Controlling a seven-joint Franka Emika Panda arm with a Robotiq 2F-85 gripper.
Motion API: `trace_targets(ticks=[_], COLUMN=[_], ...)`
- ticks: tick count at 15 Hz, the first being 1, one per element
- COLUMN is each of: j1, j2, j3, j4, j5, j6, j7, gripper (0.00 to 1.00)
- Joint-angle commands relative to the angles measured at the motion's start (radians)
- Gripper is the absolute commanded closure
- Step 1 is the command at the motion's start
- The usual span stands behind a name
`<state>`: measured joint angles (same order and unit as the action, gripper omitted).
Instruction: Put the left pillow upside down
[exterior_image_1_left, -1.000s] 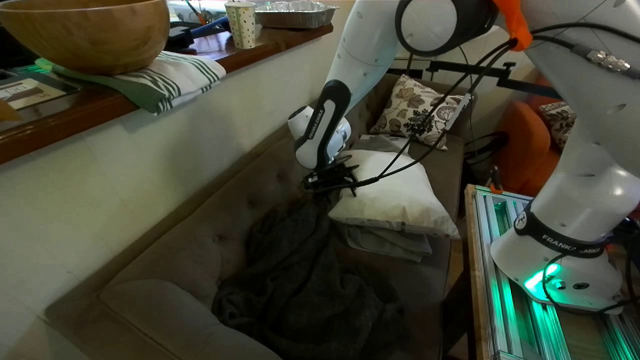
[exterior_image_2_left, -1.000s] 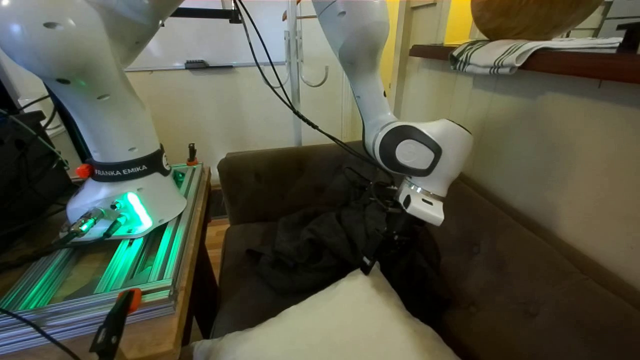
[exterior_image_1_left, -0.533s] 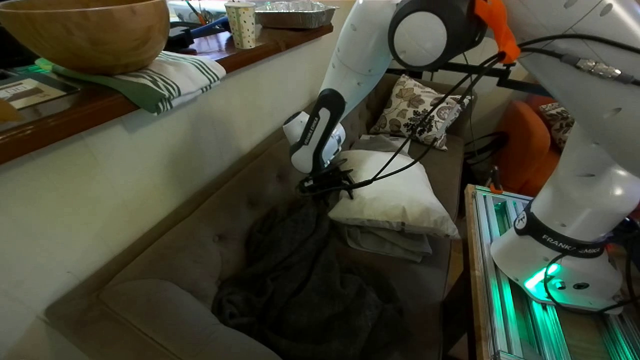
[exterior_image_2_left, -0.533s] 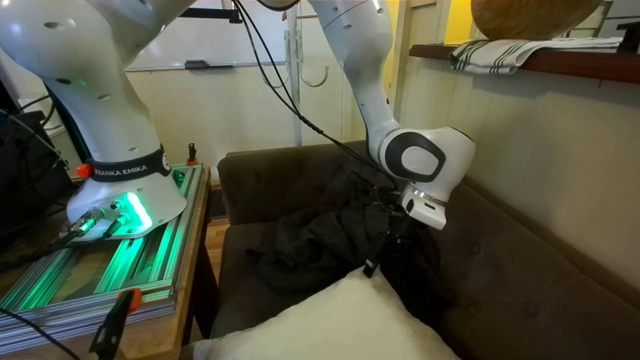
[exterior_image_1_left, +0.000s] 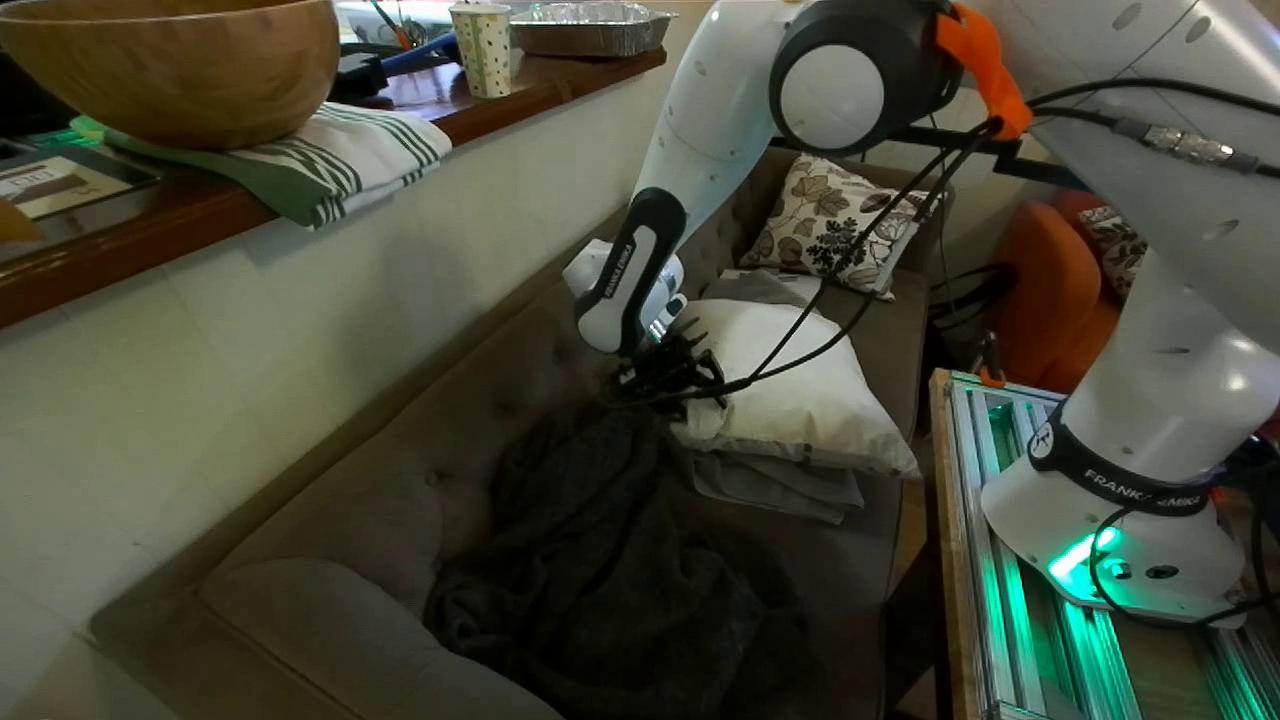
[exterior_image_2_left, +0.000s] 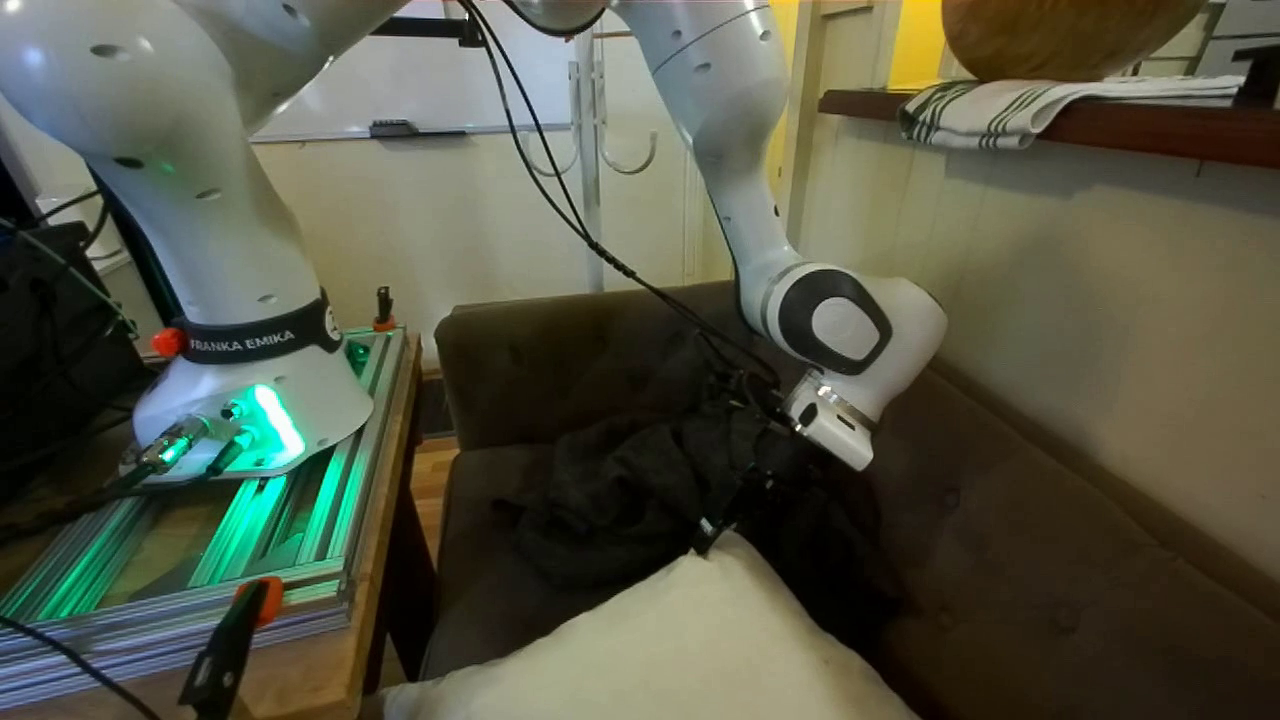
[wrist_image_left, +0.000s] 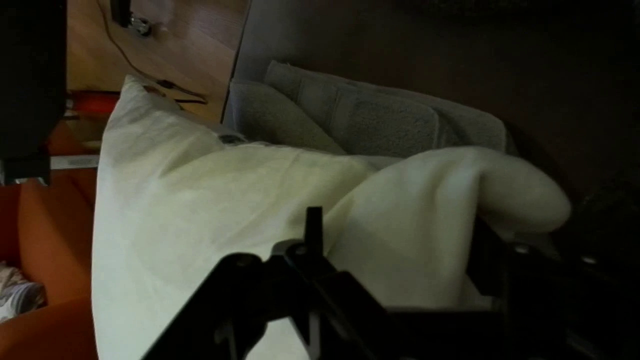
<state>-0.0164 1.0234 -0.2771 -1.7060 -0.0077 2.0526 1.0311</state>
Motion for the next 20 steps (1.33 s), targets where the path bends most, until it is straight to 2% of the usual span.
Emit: trace_targets(ticks=[1, 6, 8, 12, 17, 20], j1=[0.003, -0.027, -0.042, -0.078, -0.091, -0.070], j2=[0.002, -0.053, -0.080, -0.156, -0.343, -0.488], j3=[-0.015, -0.035, -0.038, -0.027, -0.040, -0.082], j4=[0.017, -0.017, -0.034, -0.082, -0.229, -0.344], j5=[-0.026, -0.009, -0.003, 0.029, 0.081, 0.055], j6=[-0.037, 0.011, 0.023, 0.074, 0.249, 0.360], j7=[-0.003, -0.010, -0.021, -0.047, -0.045, -0.022], gripper=[0.63, 0.98, 1.00, 0.99, 0.99, 0.99])
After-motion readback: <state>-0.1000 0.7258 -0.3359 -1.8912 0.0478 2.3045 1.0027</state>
